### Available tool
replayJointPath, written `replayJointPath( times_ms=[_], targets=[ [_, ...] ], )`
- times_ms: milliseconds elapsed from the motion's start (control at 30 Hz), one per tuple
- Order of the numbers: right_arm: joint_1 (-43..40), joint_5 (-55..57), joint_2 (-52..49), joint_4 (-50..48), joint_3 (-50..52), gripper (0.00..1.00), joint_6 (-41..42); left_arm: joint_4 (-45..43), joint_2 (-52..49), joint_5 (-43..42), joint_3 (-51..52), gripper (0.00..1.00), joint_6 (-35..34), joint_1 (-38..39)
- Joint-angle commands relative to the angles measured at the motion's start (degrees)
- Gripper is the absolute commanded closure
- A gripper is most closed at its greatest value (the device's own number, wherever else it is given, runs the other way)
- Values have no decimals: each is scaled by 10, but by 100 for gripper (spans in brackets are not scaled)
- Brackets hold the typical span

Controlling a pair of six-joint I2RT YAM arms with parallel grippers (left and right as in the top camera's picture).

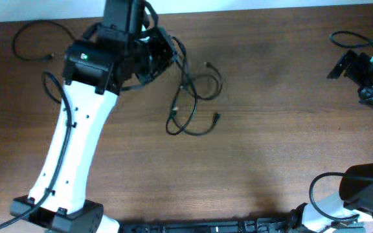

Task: Untangle cables

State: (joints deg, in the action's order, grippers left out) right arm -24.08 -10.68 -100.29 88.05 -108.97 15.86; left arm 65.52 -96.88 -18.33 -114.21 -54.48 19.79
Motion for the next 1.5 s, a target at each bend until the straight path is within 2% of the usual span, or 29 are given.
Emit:
replayJointPath(
  times_ms=[0,33,67,100,133,167,233,267,300,333,400,433,500,633,700,833,933,1067,1167,1233,1267,1300,1367,1467],
  targets=[
    [0,-3,2,0,-7,1,-4,30,5,104,-3,100,124,30],
    [0,-3,2,0,-7,1,-4,35,6,100,-3,100,175,40],
    [0,-3,2,0,-7,1,-4,22,7,60,-3,100,282,53],
    [0,-3,2,-1,-7,1,-4,10,10,-24,-3,100,399,73],
    [0,-3,2,0,-7,1,-4,10,14,-58,-3,100,442,83],
    [0,-3,2,-1,-7,1,-4,15,20,-61,-3,100,467,91],
    [0,-37,2,0,-7,1,-4,30,20,37,-3,100,481,93],
    [2,-147,2,13,-7,1,-6,39,19,53,-3,100,481,93],
    [20,-235,2,7,-7,1,-53,38,19,52,-3,100,481,93],
    [60,-267,2,9,-7,1,-107,39,19,31,-3,100,494,93],
    [150,-267,2,-6,-7,1,-112,58,19,-64,-3,100,621,93],
    [180,-268,2,-61,-7,1,-67,64,19,-66,-3,100,622,93],
    [224,-262,-11,-132,-7,1,-15,79,19,-134,-3,100,684,94],
    [269,-244,-56,-162,-7,1,12,76,20,-150,-3,100,683,94],
    [268,-231,-70,-162,-6,1,12,65,35,-150,-16,100,671,89],
    [236,-153,-71,-181,-6,1,12,35,120,-146,-106,100,627,52],
    [221,-95,-71,-178,-6,1,11,31,176,0,-110,100,583,50],
    [234,-166,-71,-108,-6,1,11,31,159,55,-109,100,497,50],
    [292,-168,-71,-81,-5,1,-97,48,122,284,-109,100,359,50],
    [342,-163,-71,-88,-5,1,-149,67,101,323,-109,100,326,50],
    [376,-120,-71,-110,-5,1,-152,79,92,356,-109,100,307,50],
    [392,-92,-71,-123,-5,1,-152,123,82,457,-109,100,265,50],
    [400,-87,-71,-154,-5,1,-133,168,71,466,-109,100,256,50],
    [398,-80,-71,-190,-5,1,-109,228,55,355,-109,100,291,50]
  ],
)
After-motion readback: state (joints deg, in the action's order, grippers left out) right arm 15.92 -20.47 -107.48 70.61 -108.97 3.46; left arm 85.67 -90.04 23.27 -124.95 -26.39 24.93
